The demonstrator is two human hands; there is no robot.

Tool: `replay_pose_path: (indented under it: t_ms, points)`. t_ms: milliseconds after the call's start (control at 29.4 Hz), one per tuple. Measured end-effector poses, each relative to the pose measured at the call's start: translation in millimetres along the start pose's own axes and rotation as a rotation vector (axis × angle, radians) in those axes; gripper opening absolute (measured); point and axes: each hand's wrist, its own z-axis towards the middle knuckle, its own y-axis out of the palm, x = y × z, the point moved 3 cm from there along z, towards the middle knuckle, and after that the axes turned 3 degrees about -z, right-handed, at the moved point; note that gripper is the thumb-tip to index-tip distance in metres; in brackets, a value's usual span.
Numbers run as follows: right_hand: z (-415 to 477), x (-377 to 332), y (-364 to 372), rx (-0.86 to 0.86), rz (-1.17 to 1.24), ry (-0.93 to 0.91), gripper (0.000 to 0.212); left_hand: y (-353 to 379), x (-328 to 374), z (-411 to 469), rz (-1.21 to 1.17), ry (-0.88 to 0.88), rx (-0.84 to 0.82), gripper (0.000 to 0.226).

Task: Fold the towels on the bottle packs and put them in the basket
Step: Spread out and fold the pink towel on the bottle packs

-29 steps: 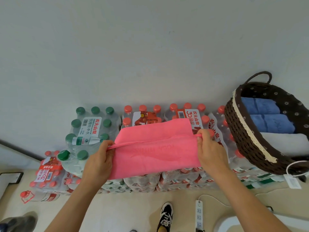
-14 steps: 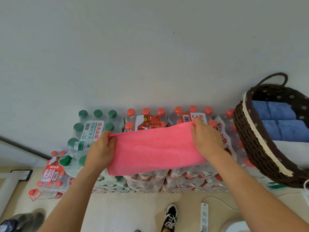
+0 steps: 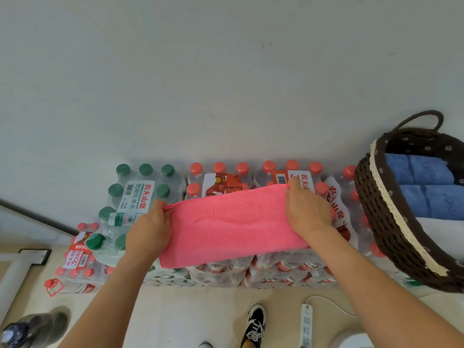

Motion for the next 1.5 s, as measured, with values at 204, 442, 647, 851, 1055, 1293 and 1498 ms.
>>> replay_pose_path:
  t_ms: [204, 442, 647, 851, 1055, 1293, 1498]
  points:
    - [7.4, 4.2, 2.4, 0.034, -0.037, -0.006, 0.031, -0.2, 10.6, 2.5, 0.193, 0.031, 0.087, 0.017]
    - [21.4, 10.6, -7.9, -0.034, 0.057, -0.213, 0.048, 6.0, 67.1, 8.9, -0.036, 0.443, 0.11, 0.03]
    - [40.6, 12.5, -11.6, -0.203, 0.063, -0.258, 0.027, 31.9, 76.0, 17.7, 0.08, 0.478, -0.021, 0.039]
    - [48.7, 4.9, -18.6, -0.348, 0.147, -0.255, 0.015, 21.2, 79.2, 30.7, 0.151, 0.358, -0.124, 0.027]
    - [54.0, 5.2, -21.1, -0.417, 0.188, -0.235, 0.014, 5.5, 66.7, 36.3, 0.118, 0.352, -0.295, 0.023]
    - [57.7, 7.5, -42.6, -0.444, 0.28, -0.205, 0.02, -25.0, 52.6, 32.8, 0.055, 0.228, -0.493, 0.02]
    - [64.0, 11.3, -118.8, 0.006, 0.511, -0.152, 0.017, -88.8, 89.9, 44.1, -0.13, 0.376, 0.27, 0.018]
